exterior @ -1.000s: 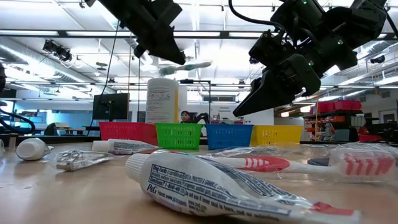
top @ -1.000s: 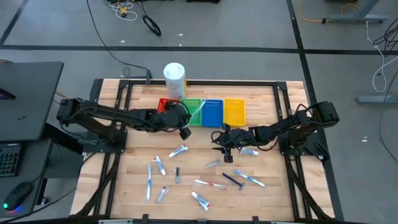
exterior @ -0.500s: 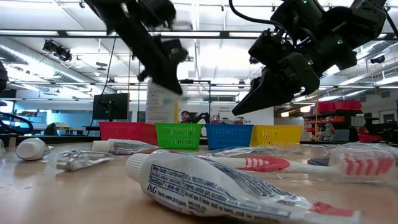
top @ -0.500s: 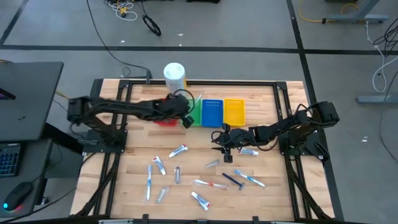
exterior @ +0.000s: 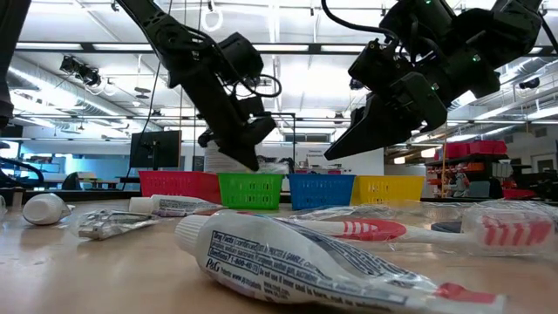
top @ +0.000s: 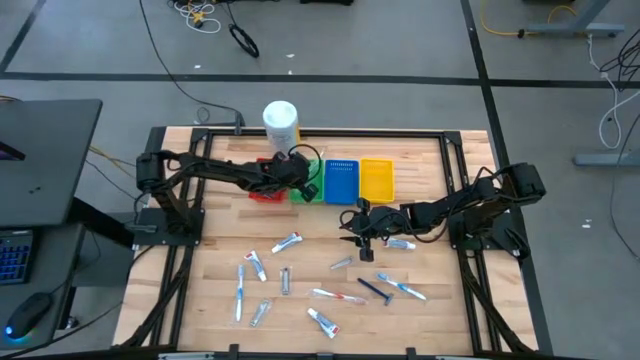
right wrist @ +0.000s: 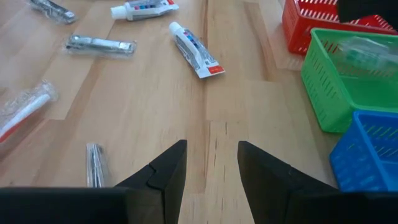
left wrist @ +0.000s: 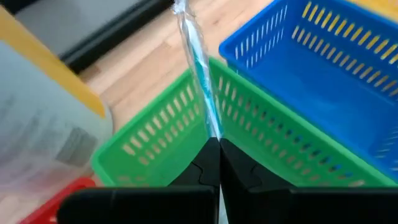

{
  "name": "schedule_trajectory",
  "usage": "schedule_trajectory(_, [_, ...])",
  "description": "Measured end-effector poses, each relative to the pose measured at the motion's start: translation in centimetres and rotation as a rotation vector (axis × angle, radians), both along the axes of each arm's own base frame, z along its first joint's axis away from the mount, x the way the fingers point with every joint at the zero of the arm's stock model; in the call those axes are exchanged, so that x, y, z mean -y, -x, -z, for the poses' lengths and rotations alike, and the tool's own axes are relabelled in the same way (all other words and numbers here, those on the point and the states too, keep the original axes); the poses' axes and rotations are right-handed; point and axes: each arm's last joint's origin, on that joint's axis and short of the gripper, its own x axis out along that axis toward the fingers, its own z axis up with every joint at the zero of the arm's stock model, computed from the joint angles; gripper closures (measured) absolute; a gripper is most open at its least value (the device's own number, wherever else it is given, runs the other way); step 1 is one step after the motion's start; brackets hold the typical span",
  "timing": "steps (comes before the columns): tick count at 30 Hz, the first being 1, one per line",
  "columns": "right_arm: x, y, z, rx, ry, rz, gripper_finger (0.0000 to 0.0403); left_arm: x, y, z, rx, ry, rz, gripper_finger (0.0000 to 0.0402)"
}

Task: Pick & Place Travel size toiletries
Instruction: Put the blue toothbrush into the green bin, then put the white toothpaste into the blue bin

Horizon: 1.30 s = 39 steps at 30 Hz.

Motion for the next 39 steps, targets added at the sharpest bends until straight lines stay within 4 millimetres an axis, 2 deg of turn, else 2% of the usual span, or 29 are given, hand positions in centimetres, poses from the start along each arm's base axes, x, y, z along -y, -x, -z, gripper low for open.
schedule_trajectory(15, [0.0, 0.1, 0.1, -0.013, 0.002, 0.0, 0.0249, 0.3, 0.6, 0.0, -0.082, 0.058, 0.05, 0.0302])
schedule_trajectory(19, [0.0, 0.1, 0.1, -0.012, 0.001, 0.0, 0.0249, 1.0, 0.4, -2.4, -0.108, 0.056, 0.078, 0.0281])
schedule_trajectory(24, [0.0, 0.0, 0.0, -0.002, 0.0, -0.001, 0.0249, 2.9, 0.6, -6.9, -0.059, -0.035, 0.216, 0.0274])
schedule_trajectory(29, [0.0, -0.1, -0.2, 0.017, -0.021, 0.011, 0.0249, 5.0, 2.4, -10.8, 0.028, -0.085, 0.294, 0.0274])
schedule_trajectory(32, [0.0, -0.1, -0.2, 0.018, -0.042, 0.024, 0.0249, 6.2, 3.8, -12.2, 0.042, -0.078, 0.319, 0.0274])
schedule_trajectory(39, [-0.1, 0.0, -0.1, 0.008, -0.101, 0.053, 0.0249, 9.3, 5.9, -13.4, 0.034, -0.046, 0.387, 0.0274])
